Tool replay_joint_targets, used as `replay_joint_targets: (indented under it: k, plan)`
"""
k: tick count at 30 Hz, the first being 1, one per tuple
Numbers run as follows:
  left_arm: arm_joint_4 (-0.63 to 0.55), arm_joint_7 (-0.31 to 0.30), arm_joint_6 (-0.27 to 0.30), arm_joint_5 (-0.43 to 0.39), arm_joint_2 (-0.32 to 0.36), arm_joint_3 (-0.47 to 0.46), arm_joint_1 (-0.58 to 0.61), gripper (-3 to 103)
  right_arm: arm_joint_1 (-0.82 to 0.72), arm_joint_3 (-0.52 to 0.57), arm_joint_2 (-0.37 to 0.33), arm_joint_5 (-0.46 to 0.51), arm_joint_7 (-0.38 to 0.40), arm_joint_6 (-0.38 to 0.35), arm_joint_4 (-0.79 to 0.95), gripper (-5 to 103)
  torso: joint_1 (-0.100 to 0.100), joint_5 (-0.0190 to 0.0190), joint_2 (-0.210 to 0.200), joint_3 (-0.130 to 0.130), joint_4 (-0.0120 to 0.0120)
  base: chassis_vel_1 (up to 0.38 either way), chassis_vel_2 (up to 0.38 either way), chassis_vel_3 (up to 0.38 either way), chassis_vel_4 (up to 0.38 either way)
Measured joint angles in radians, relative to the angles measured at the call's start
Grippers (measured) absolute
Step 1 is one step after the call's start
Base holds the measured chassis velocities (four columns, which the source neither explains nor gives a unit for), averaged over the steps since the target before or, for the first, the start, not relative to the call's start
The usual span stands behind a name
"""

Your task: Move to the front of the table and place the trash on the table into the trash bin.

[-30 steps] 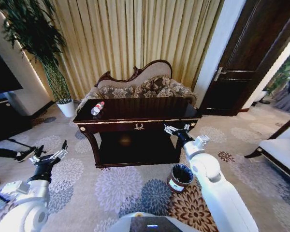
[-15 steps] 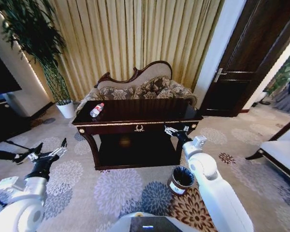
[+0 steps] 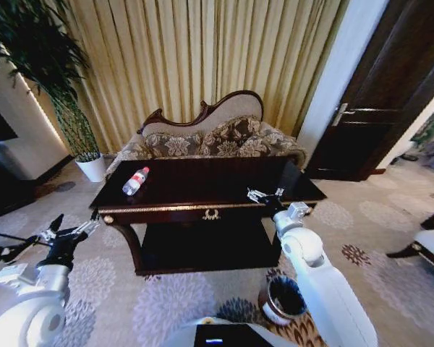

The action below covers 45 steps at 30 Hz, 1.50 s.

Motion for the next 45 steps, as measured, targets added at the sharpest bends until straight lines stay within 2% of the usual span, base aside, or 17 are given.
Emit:
replay_joint_targets:
  k: [9,15,19,20,21,23,25,27,28,30,31,32,35,36,39,40,45]
  plan:
    - [-0.011,0.000,-0.005,-0.001,0.002,-0.005,0.002,100,-0.029,0.000,0.014,-0.007,0.000,0.012,0.009,100,-0.002,-0.0002,0.001,-0.001,0.0000,-0.066,0.061,0.062,-0.074]
    - [-0.020,-0.009,0.003,-0.015,0.042,-0.007,-0.003,100,-0.036,-0.001,0.019,-0.009,0.000,0.014,0.015,100,-0.003,-0.0002,0.002,-0.001,-0.0001,0.056,-0.059,-0.027,0.060]
    - [-0.009,-0.023,0.016,-0.047,0.109,-0.028,-0.016,100,-0.041,0.004,0.020,-0.008,0.000,0.013,0.018,100,-0.001,-0.0003,0.001,0.000,0.0001,0.000,0.000,0.000,0.000]
    - [0.004,-0.031,0.030,-0.085,0.151,-0.048,-0.024,100,-0.046,0.011,0.022,-0.008,0.000,0.013,0.019,100,0.000,-0.0003,0.000,0.000,0.0001,0.000,0.000,0.000,0.000]
    - [0.004,-0.031,0.030,-0.085,0.151,-0.048,-0.024,100,-0.046,0.011,0.022,-0.008,0.000,0.013,0.019,100,0.000,-0.0003,0.000,0.000,0.0001,0.000,0.000,0.000,0.000]
    - [0.050,-0.041,0.049,-0.153,0.238,-0.074,-0.042,100,-0.057,0.022,0.025,-0.010,0.000,0.015,0.020,100,0.000,-0.0006,0.000,0.000,0.0000,0.000,0.000,0.000,0.000]
    - [0.071,-0.041,0.053,-0.184,0.273,-0.079,-0.049,100,-0.062,0.027,0.027,-0.012,0.000,0.017,0.020,100,0.000,-0.0005,0.000,0.000,-0.0002,0.000,0.000,0.000,0.000]
    - [0.137,-0.042,0.079,-0.290,0.366,-0.092,-0.075,100,-0.073,0.037,0.032,-0.020,0.000,0.025,0.020,100,-0.001,-0.0004,0.001,-0.001,0.0000,0.000,0.000,0.000,0.000]
    - [0.137,-0.042,0.079,-0.290,0.366,-0.092,-0.075,100,-0.073,0.037,0.032,-0.020,0.000,0.025,0.020,100,-0.001,-0.0004,0.001,-0.001,0.0000,0.000,0.000,0.000,0.000]
    - [0.214,-0.042,0.158,-0.416,0.448,-0.108,-0.112,100,-0.085,0.051,0.037,-0.032,0.000,0.037,0.020,100,-0.001,-0.0003,0.001,-0.001,0.0001,0.000,0.000,0.000,0.000]
    - [0.241,-0.048,0.193,-0.454,0.475,-0.108,-0.130,100,-0.090,0.057,0.037,-0.035,0.000,0.039,0.022,100,-0.001,-0.0004,0.001,-0.001,0.0002,0.000,0.000,0.000,0.000]
    - [0.241,-0.048,0.193,-0.454,0.475,-0.108,-0.130,100,-0.090,0.057,0.037,-0.035,0.000,0.039,0.022,100,-0.001,-0.0004,0.001,-0.001,0.0002,0.000,0.000,0.000,0.000]
    - [0.323,-0.075,0.338,-0.576,0.581,-0.091,-0.231,100,-0.098,0.079,0.038,-0.050,0.000,0.040,0.022,100,-0.001,-0.0004,0.001,0.000,-0.0002,0.000,0.000,0.000,0.000]
    - [0.323,-0.075,0.338,-0.576,0.581,-0.091,-0.231,100,-0.098,0.079,0.038,-0.050,0.000,0.040,0.022,100,-0.001,-0.0004,0.001,0.000,-0.0002,0.000,0.000,0.000,0.000]
    - [0.382,-0.059,0.422,-0.598,0.658,-0.017,-0.355,100,-0.100,0.083,0.053,-0.068,0.000,0.041,0.009,100,-0.001,-0.0003,0.001,0.000,0.0001,0.000,0.000,0.000,0.000]
    - [0.382,-0.059,0.422,-0.598,0.658,-0.017,-0.355,100,-0.100,0.083,0.053,-0.068,0.000,0.041,0.009,100,-0.001,-0.0003,0.001,0.000,0.0001,0.000,0.000,0.000,0.000]
    - [0.472,-0.022,0.468,-0.608,0.744,0.150,-0.552,100,-0.115,0.084,0.075,-0.095,0.000,0.046,-0.008,100,-0.001,-0.0001,0.001,0.000,-0.0004,0.000,0.000,0.000,0.000]
